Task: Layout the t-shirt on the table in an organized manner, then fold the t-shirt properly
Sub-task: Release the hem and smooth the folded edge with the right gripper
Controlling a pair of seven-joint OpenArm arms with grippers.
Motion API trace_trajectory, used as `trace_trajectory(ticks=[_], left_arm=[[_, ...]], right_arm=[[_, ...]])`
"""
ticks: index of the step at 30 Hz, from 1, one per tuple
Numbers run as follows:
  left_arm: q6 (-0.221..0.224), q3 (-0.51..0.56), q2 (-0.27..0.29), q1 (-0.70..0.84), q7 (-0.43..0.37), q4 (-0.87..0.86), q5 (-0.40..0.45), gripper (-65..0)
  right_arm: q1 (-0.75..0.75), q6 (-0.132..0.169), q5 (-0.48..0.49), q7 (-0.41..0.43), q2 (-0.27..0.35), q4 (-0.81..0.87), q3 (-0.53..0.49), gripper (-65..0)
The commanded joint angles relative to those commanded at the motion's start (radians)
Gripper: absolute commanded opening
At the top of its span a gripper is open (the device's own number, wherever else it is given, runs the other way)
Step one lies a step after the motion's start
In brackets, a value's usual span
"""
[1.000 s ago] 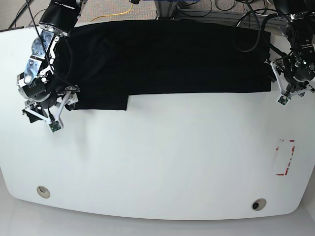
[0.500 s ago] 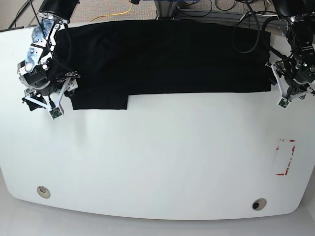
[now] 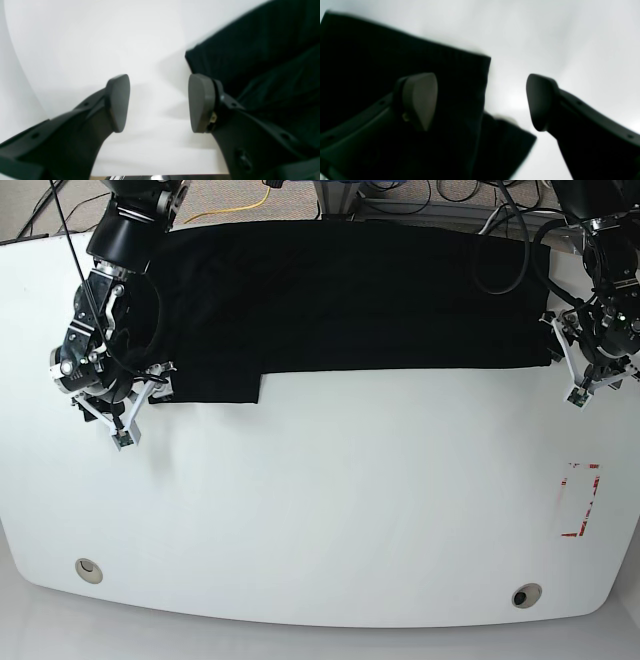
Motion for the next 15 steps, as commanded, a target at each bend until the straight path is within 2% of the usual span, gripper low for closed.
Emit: trace_trajectory(ticks=[8,15], left_arm=[[0.0,0.0,0.0,-0.002,-0.002,0.0,0.0,-30.4],[0.0,0.0,0.0,-0.003,-0.002,0.0,0.002,-30.4]], right_arm=[[0.034,0.0,0.0,0.097,0.005,-0.17,0.003,-11.9],[0.029,0.0,0.0,0.129,0.006,-0.218,0.003,-12.8]])
